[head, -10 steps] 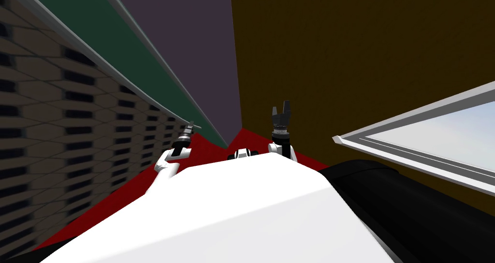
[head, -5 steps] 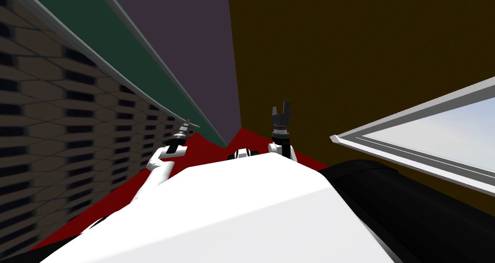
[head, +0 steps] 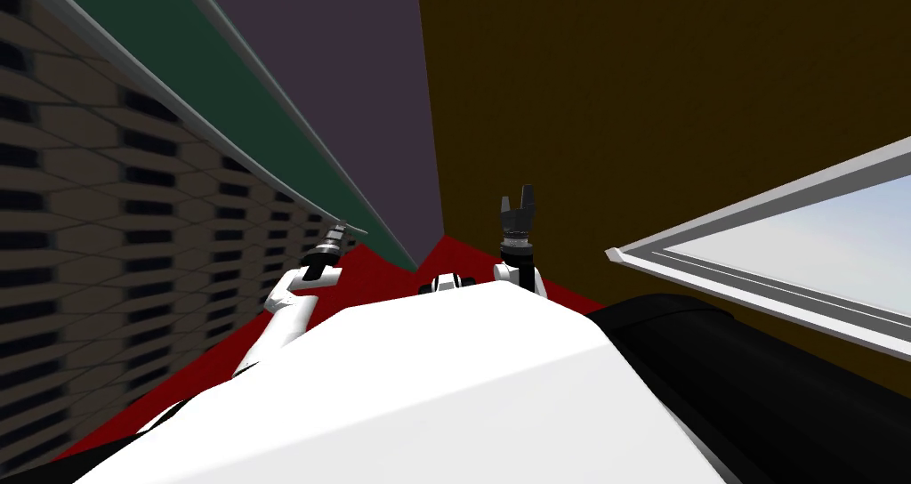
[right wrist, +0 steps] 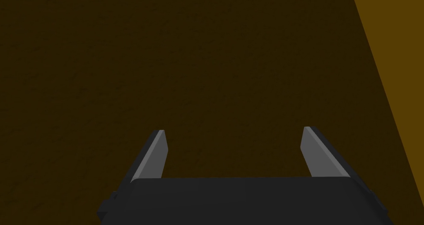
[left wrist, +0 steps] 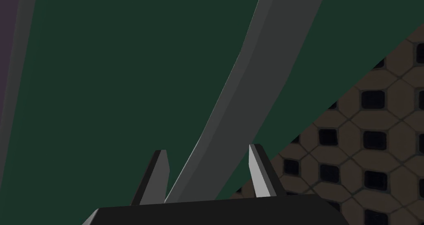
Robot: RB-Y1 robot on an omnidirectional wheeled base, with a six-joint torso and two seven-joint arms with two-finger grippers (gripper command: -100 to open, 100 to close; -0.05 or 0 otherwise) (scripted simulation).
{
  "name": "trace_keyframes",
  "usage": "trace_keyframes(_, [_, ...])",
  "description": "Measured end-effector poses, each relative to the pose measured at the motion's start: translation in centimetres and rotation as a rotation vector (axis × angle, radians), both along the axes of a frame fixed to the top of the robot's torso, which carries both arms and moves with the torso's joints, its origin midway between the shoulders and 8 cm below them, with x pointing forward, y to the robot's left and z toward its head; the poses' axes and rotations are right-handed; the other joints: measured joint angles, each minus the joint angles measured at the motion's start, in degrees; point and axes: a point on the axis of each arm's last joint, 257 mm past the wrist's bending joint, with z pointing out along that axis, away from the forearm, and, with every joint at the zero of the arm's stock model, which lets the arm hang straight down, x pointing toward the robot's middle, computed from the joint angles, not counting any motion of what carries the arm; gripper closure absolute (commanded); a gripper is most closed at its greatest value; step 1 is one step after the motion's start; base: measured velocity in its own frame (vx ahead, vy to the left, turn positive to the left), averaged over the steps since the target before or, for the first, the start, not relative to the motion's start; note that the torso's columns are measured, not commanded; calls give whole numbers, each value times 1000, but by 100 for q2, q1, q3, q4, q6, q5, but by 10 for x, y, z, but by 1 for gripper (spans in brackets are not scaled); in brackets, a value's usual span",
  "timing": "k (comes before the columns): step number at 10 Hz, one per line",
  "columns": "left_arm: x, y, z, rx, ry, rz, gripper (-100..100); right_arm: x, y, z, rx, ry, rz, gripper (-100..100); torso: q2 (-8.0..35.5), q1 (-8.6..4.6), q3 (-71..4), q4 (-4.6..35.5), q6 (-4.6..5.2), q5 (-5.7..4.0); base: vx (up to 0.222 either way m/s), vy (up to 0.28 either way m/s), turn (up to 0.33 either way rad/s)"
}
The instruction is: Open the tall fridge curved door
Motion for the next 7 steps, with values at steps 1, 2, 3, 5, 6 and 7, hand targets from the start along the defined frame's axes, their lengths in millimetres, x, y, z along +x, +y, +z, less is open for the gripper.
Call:
trace_keyframes(1, [0, -5, -2, 3, 4, -16, 100, 0, 0, 0, 0, 0, 0, 0, 15, 53, 8, 13, 1, 7, -138, 189, -67])
trace_keyframes(2, [0, -10, -2, 2, 2, -30, 100, 0, 0, 0, 0, 0, 0, 0, 23, 66, 14, 20, -12, 10, -160, 263, -59])
trace_keyframes(3, [0, -16, -4, 1, 5, -49, 100, 0, 0, 0, 0, 0, 0, 0, 11, 80, 8, 24, -13, 5, -156, 239, -32])
trace_keyframes(5, [-1, -26, -9, 1, 13, -81, 100, 0, 0, 0, -1, 0, 0, 0, -55, 69, -34, 25, 3, -15, -150, 310, -69])
trace_keyframes(6, [-1, -34, -11, 0, 17, -107, 100, 0, 0, 0, -1, 0, 0, 0, -75, 76, -48, 27, 13, -18, -188, 265, -40])
trace_keyframes(7, [-2, -37, -10, 0, 15, -122, 100, 0, 0, 0, 0, 0, 0, 0, -83, 59, -51, 26, 10, -21, -188, 271, -43])
